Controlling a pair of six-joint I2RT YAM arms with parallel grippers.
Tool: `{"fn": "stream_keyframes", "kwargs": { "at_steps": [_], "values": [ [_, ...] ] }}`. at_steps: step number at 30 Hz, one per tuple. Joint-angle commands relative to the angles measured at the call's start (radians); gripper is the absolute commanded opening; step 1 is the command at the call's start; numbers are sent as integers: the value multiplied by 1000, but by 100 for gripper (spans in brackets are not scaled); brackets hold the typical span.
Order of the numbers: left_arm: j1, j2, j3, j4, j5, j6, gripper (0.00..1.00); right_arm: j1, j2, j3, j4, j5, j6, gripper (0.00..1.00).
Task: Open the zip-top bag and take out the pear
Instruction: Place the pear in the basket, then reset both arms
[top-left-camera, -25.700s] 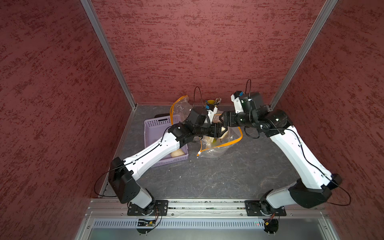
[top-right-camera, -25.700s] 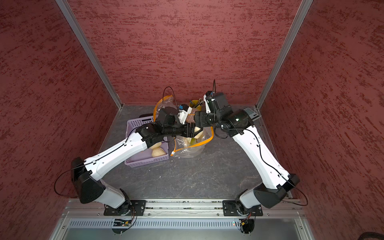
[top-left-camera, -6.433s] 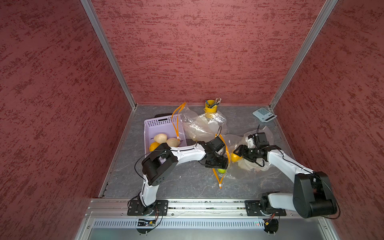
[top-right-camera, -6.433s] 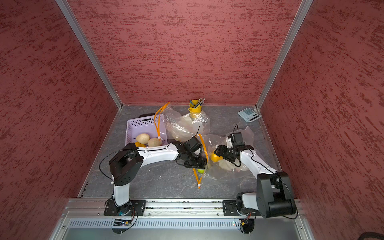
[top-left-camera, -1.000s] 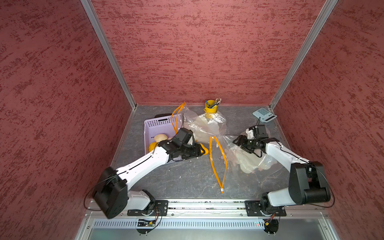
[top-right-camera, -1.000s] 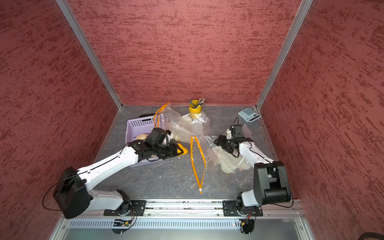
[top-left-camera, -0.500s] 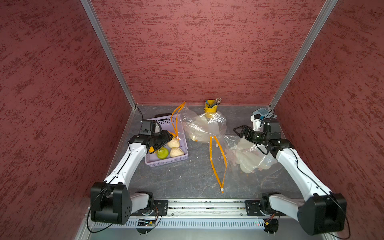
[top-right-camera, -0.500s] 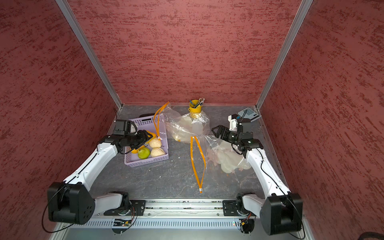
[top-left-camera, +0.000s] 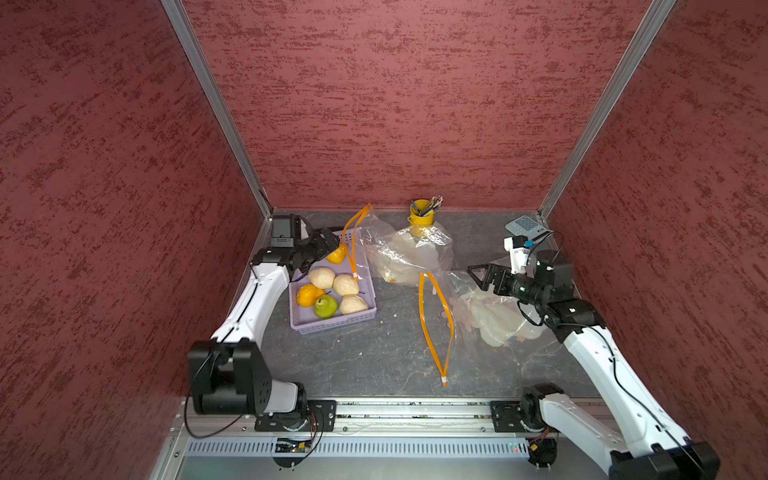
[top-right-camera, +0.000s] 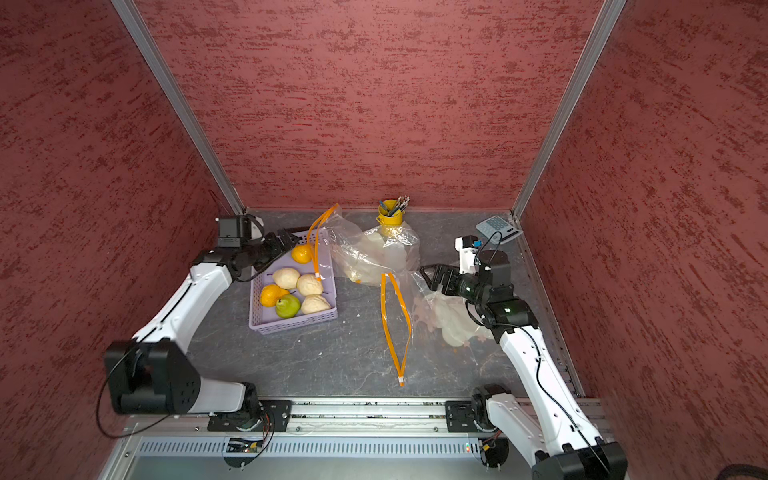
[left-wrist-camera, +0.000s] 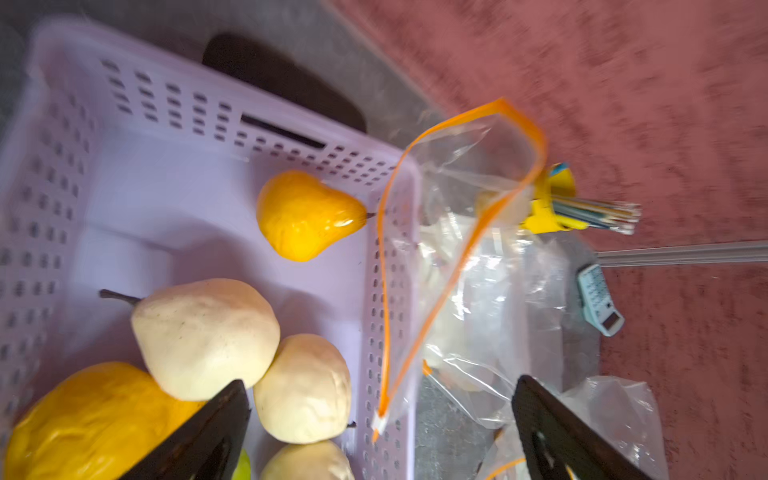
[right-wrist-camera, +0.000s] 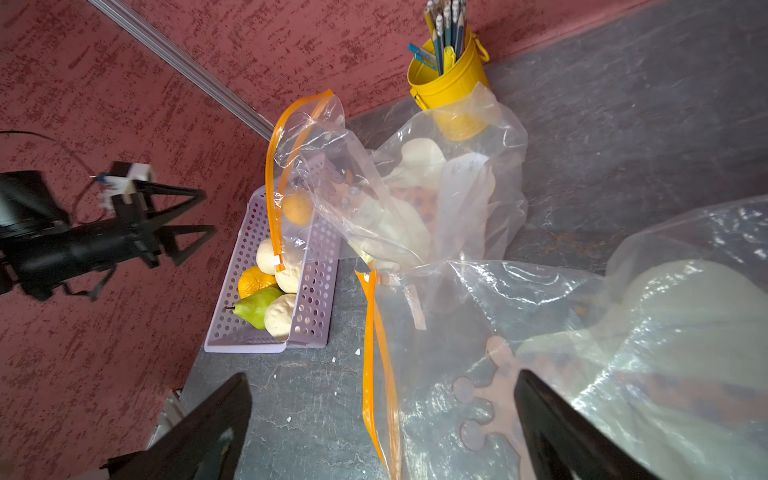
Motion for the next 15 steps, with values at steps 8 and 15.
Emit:
{"fn": "stream_keyframes", "kwargs": {
  "at_steps": [8,15],
  "values": [
    [-35,-684,-447,135,-358,98,100,115,-97,-152,127,492,-183,99],
    [-79,-737,-744,499,-602,185,100,129,-87,-376,489,833,-281,99]
  ]
}}
